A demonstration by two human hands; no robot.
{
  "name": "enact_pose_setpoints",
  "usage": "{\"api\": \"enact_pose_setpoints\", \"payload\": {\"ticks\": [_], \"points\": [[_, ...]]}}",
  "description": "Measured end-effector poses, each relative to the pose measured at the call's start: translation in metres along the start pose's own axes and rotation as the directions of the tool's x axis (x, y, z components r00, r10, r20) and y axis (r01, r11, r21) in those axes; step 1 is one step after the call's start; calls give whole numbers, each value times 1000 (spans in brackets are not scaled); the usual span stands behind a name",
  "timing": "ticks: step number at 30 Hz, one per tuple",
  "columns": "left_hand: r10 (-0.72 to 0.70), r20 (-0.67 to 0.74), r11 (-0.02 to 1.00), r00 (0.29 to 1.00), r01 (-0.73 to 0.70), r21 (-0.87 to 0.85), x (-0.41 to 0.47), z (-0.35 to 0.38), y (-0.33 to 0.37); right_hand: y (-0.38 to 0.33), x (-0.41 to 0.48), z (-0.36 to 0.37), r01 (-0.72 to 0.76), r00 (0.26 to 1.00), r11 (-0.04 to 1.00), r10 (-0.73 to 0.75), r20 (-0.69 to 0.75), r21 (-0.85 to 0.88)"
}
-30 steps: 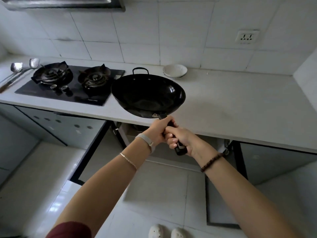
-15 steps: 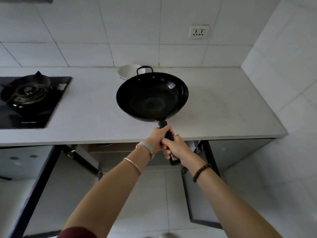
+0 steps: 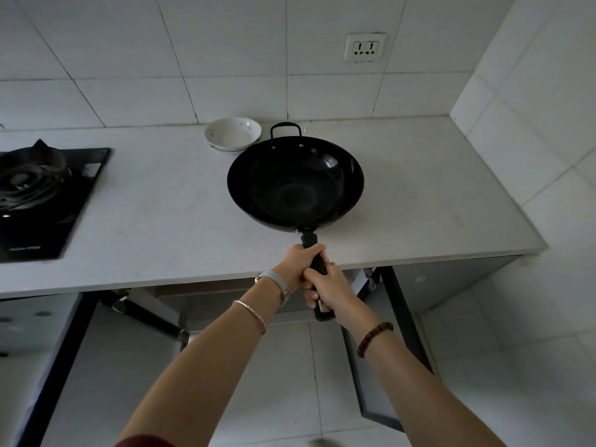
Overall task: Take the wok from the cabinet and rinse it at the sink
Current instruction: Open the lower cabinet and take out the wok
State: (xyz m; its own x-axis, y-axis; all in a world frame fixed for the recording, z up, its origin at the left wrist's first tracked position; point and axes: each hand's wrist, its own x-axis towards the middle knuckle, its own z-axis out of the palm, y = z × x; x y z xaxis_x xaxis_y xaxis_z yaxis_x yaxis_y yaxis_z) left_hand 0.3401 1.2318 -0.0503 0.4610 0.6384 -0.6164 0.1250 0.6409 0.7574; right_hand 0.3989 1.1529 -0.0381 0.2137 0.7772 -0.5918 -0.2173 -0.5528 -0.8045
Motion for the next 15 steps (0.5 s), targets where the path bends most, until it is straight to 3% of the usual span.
{"api": "enact_pose_setpoints", "payload": {"ticks": [15], "points": [[37, 12, 999, 999, -38, 30, 13, -15, -15, 17, 10, 10, -8, 1000, 997, 8, 4, 81]]}}
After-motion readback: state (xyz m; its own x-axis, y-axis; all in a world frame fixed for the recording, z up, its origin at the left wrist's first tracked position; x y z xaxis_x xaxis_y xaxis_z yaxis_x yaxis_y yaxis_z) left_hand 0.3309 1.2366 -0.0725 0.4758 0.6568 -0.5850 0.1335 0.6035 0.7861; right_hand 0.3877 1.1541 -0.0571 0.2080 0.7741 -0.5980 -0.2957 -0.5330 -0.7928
